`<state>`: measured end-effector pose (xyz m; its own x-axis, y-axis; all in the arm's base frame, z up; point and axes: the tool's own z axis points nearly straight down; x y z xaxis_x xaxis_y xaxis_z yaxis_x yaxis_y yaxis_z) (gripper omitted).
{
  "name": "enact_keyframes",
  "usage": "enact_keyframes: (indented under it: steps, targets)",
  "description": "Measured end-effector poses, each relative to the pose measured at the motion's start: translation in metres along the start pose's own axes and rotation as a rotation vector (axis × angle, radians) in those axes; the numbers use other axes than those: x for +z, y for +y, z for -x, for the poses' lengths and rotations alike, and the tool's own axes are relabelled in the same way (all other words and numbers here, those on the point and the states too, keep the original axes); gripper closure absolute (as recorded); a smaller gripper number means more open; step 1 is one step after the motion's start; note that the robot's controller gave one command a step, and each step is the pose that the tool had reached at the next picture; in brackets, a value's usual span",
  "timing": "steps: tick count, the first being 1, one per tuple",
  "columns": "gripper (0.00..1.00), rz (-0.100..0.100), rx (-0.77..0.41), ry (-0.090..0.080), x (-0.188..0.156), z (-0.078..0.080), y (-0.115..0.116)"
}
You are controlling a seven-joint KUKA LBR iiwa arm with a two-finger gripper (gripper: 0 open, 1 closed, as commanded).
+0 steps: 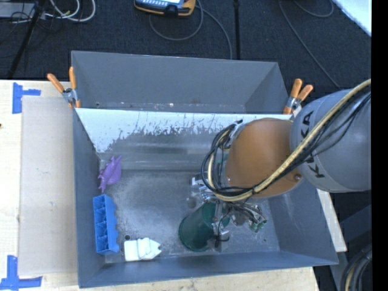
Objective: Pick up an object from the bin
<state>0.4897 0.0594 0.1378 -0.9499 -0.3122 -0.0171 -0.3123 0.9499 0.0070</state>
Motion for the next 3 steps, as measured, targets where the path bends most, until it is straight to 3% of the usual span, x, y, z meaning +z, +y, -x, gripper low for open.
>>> enact_keyframes:
  steps: [3]
  targets:
    - [1.0,0.0,0.001,0.0,0.0,0.0,0.0]
